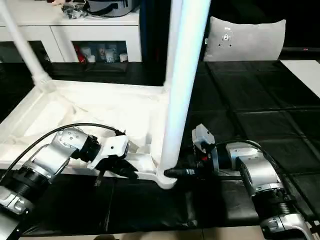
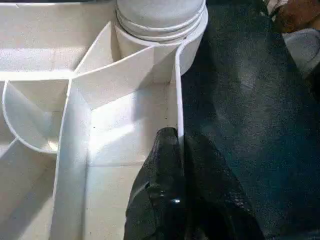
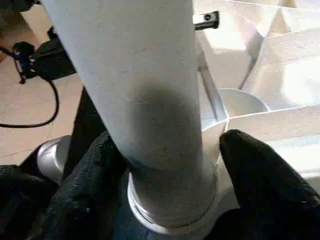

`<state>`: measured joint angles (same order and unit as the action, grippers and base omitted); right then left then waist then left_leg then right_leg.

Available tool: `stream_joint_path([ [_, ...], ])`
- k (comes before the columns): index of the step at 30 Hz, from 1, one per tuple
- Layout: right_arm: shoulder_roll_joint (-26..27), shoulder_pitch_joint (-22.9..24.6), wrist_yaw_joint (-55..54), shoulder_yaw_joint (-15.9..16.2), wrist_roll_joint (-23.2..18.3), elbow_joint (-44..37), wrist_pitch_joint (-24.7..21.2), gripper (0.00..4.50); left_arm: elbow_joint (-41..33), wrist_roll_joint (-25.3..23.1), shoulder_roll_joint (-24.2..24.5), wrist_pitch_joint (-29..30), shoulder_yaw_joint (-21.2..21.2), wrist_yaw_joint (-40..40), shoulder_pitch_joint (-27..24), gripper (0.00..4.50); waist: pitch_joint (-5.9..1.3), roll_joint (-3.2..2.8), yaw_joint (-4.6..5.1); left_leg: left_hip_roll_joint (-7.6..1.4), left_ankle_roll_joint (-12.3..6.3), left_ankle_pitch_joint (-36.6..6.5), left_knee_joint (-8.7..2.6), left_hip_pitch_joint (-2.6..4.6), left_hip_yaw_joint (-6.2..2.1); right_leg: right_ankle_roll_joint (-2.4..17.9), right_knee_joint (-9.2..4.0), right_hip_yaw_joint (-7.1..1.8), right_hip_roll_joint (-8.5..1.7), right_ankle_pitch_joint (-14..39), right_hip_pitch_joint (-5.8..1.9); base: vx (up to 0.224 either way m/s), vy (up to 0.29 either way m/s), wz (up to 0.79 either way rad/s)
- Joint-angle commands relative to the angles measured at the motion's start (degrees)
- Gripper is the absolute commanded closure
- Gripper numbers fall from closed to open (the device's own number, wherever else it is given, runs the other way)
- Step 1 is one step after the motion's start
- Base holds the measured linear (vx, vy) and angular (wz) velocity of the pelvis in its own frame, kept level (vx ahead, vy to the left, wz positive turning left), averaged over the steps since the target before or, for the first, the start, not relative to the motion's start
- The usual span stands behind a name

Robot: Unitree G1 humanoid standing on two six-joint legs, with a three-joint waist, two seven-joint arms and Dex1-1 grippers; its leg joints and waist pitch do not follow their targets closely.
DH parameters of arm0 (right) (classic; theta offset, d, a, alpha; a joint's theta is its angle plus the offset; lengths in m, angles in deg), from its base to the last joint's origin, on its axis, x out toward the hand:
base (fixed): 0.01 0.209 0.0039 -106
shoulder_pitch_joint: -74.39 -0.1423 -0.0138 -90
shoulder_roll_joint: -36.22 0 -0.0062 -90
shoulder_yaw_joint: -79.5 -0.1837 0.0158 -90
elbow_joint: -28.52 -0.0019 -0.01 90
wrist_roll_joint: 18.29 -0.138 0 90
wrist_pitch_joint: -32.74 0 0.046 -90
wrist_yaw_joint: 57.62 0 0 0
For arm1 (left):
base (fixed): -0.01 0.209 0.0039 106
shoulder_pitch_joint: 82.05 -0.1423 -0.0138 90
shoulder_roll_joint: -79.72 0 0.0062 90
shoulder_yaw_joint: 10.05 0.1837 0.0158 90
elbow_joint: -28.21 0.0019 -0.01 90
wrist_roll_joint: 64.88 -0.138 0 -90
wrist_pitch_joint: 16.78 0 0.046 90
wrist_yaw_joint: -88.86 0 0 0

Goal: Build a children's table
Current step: Rotate leg to tighten

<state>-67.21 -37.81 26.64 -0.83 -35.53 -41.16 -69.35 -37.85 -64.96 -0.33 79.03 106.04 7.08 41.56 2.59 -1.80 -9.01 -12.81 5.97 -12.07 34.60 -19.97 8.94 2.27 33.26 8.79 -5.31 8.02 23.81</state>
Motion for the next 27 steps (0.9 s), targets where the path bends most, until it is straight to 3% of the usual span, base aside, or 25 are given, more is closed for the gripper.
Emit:
stream_joint_path([
  [1, -0.7, -0.6, 0.5, 0.5, -0.5, -1.3, -0.2, 1.65, -0.5, 0.1, -0.6, -1.7, 1.5, -2.8, 1.3, 4.50, -4.35, 0.48, 0.27, -0.55, -4.53, -6.8, -3.71, -0.16, 0.71, 6.3, -3.92, -3.17, -3.15, 20.4, -3.99, 0.000, 0.000, 0.00],
  [12, -0.5, -0.2, 2.0, 1.1, -1.2, -2.2, -2.0, 2.44, 0.9, 0.5, -1.3, -1.8, 0.8, -1.9, 1.3, 4.50, -4.37, 0.72, -0.01, -0.46, -4.37, -6.3, -3.67, -0.20, 0.75, 5.2, -4.06, -3.09, -3.09, 21.7, -3.98, 0.000, 0.000, 0.00],
  [15, 0.4, 0.6, -0.5, 0.5, -2.5, -4.6, -5.0, 2.49, 0.1, 1.7, -2.8, 2.3, -1.1, 1.3, 1.1, 4.50, -4.29, 0.87, -0.07, -0.53, -4.27, -5.7, -3.71, -0.17, 0.80, 5.3, -3.93, -3.16, -3.05, 21.2, -4.01, 0.000, 0.000, 0.00],
  [19, 3.2, 1.0, -7.7, -0.8, -2.9, -6.6, -9.4, 2.51, -1.0, 2.1, -5.0, 7.1, -2.8, 6.2, 1.3, 4.50, -4.14, 0.89, 0.05, -0.28, -3.53, -6.5, -3.76, -0.12, 0.79, 4.0, -4.45, -2.92, -3.11, 24.3, -3.91, 0.000, 0.000, 0.00],
  [20, 6.6, 0.5, -16.6, -1.5, 0.5, -5.5, -8.9, 2.51, -1.4, 1.7, -7.3, 10.6, -4.0, 11.2, 1.6, 4.50, -4.04, 0.73, 0.45, 0.01, -3.05, -7.6, -3.73, -0.06, 0.83, 3.0, -4.97, -2.64, -3.10, 26.6, -3.78, 0.000, 0.000, 0.00],
  [24, 10.1, -0.6, -25.4, -2.6, 3.4, -3.6, -8.4, 2.52, -2.0, 1.3, -9.6, 13.9, -5.3, 16.1, 1.7, 4.50, -3.91, 0.82, 2.07, 0.48, -2.36, -9.0, -3.75, -0.33, 0.64, 0.9, -5.70, -1.96, -2.97, 29.0, -3.97, 0.000, 0.000, 0.00],
  [26, 14.4, -1.9, -36.7, -4.1, 6.5, -2.3, -8.6, 2.54, -3.3, 0.7, -13.1, 18.1, -7.1, 22.4, 1.5, 4.50, -3.88, 0.78, 3.25, 0.57, -2.15, -9.3, -3.68, -0.49, 0.56, 0.9, -5.79, -1.82, -2.88, 28.7, -3.97, 0.000, 0.000, 0.00],
  [27, 14.4, -1.9, -36.7, -4.1, 6.5, -2.3, -8.6, 2.54, -3.3, 0.7, -13.1, 18.1, -7.1, 22.4, 1.5, 4.50, -3.83, 0.82, 3.94, 0.72, -1.92, -9.1, -3.65, -0.48, 0.51, 0.9, -5.96, -1.58, -2.88, 29.0, -3.95, 0.000, 0.000, 0.00],
])
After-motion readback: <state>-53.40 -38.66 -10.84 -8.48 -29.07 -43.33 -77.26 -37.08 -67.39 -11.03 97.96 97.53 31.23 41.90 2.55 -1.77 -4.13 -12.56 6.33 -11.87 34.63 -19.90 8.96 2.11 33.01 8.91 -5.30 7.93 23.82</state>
